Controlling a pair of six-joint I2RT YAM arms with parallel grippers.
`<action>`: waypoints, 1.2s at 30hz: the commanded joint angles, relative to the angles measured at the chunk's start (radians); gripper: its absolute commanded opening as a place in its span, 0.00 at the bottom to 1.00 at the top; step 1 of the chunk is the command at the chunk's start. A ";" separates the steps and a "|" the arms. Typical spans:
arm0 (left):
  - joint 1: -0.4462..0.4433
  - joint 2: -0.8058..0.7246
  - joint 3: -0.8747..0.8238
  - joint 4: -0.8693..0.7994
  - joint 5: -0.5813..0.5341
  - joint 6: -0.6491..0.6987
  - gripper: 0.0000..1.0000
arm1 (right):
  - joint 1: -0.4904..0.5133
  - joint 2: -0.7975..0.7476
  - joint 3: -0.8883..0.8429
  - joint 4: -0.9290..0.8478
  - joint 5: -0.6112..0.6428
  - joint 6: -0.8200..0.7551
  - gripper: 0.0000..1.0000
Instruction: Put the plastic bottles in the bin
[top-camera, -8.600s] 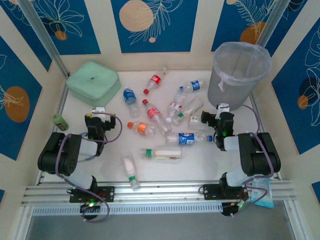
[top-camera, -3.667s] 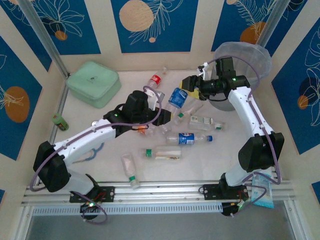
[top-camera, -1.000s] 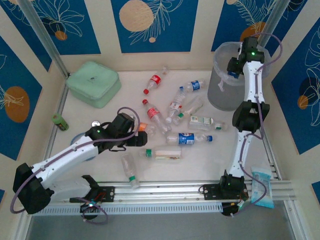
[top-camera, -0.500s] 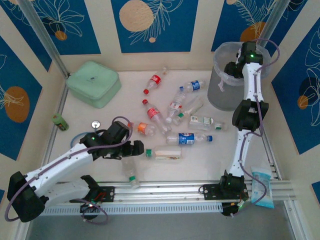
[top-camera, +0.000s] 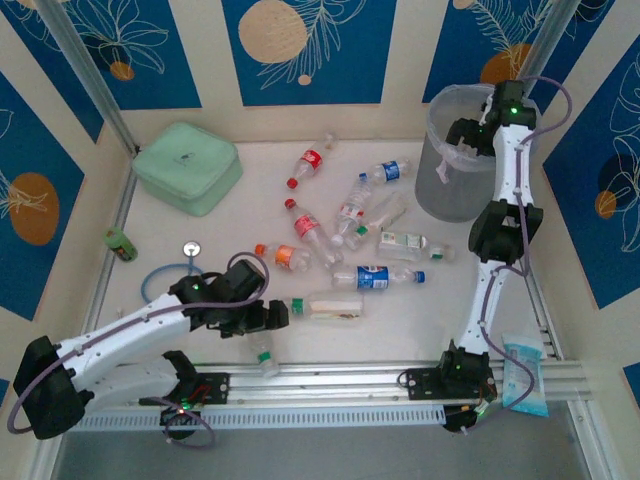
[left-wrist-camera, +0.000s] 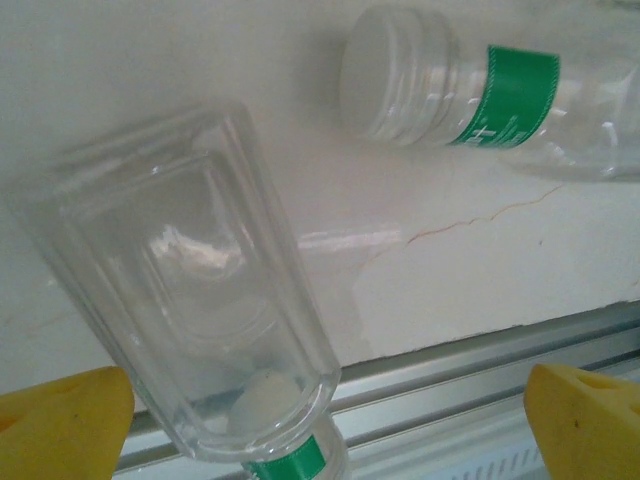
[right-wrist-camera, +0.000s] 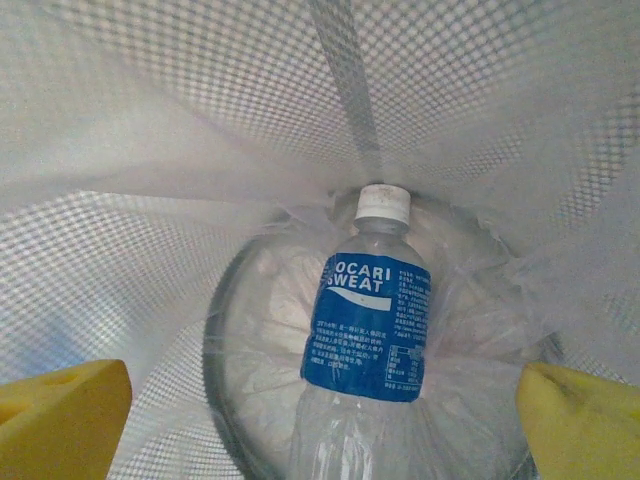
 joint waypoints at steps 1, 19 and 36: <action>-0.029 -0.007 -0.022 -0.061 -0.061 -0.093 1.00 | -0.003 -0.136 0.046 -0.011 -0.085 0.022 0.99; -0.054 -0.016 -0.159 0.155 -0.092 -0.236 0.64 | -0.003 -0.393 -0.051 0.072 -0.310 0.147 0.99; 0.071 0.111 0.142 0.371 -0.215 0.150 0.41 | 0.031 -0.766 -0.544 0.285 -0.725 0.332 0.99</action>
